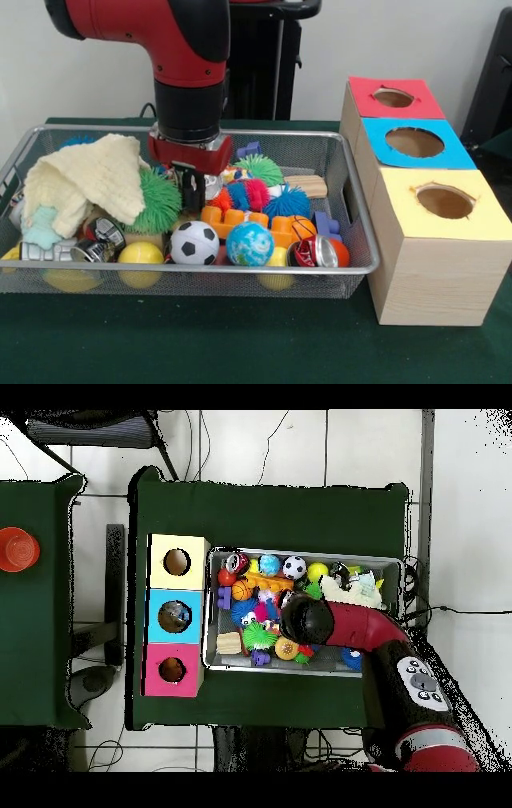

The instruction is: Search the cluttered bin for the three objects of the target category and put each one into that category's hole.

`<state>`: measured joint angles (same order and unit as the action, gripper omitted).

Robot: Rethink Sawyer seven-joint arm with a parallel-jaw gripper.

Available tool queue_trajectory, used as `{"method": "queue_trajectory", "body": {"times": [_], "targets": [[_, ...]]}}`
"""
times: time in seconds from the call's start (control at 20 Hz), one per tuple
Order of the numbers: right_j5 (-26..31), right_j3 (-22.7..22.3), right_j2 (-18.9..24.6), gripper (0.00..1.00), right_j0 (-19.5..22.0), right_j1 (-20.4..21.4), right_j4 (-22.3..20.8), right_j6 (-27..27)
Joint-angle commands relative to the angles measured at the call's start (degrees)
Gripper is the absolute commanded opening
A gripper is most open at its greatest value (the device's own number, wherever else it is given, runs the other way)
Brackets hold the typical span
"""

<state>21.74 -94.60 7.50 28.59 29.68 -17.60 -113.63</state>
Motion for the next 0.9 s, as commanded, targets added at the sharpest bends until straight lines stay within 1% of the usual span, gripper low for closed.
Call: {"method": "queue_trajectory", "body": {"times": [0.05,0.1,0.15,0.2,0.25,0.35,0.55,0.65,0.7,0.9], "targets": [[8.21,-8.28,-0.91,0.0,-0.75,-1.56,2.12,-5.6],[9.17,-8.19,-1.36,0.0,-1.25,-1.63,2.41,-5.85],[11.82,-8.39,-2.51,0.0,-2.26,-1.37,2.96,-6.41],[12.3,-8.79,-3.08,0.0,-2.68,-1.18,3.07,-6.64],[11.13,-9.54,-3.88,0.0,-3.33,-1.17,3.06,-7.47],[10.89,-10.18,-5.51,0.0,-4.77,-1.89,3.55,-8.97],[5.31,-11.61,-6.5,0.0,-5.57,-4.74,4.74,-10.85],[4.7,-11.91,-6.57,0.0,-5.85,-5.76,5.91,-11.25],[3.61,-12.87,-6.72,0.0,-5.86,-5.8,6.0,-11.33],[2.96,-15.06,-7.51,0.0,-6.77,-4.46,6.93,-11.26]]}}
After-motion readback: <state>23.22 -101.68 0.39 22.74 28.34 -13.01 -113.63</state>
